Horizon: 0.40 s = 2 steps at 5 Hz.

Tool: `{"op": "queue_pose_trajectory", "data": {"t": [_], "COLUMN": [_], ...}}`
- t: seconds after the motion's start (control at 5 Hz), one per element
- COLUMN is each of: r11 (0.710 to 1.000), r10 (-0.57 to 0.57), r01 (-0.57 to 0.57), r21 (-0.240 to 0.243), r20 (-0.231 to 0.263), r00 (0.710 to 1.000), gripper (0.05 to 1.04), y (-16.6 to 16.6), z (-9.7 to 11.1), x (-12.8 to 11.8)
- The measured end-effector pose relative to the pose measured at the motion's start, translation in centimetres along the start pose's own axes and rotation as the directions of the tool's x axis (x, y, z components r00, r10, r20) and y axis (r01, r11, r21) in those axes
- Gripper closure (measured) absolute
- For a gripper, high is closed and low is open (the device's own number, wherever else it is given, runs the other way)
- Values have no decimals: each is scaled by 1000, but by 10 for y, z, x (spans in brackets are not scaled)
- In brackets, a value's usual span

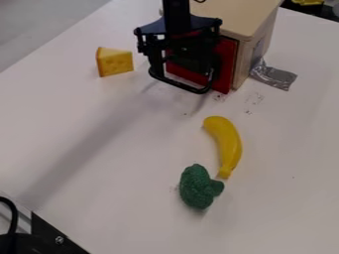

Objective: Open the drawer

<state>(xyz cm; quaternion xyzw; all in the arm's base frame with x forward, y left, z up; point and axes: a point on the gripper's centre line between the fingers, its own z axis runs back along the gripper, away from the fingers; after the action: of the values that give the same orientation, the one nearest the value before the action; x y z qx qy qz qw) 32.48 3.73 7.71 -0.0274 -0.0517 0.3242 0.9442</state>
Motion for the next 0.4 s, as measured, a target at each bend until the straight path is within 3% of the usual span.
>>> {"op": "queue_pose_trajectory", "data": {"t": [0.4], "r11": [996], "r10": [81], "r01": [-79], "r21": [46], "r20": [-39], "r00": [996], "gripper": [85], "y": [3], "z": [-36], "x": [8]}}
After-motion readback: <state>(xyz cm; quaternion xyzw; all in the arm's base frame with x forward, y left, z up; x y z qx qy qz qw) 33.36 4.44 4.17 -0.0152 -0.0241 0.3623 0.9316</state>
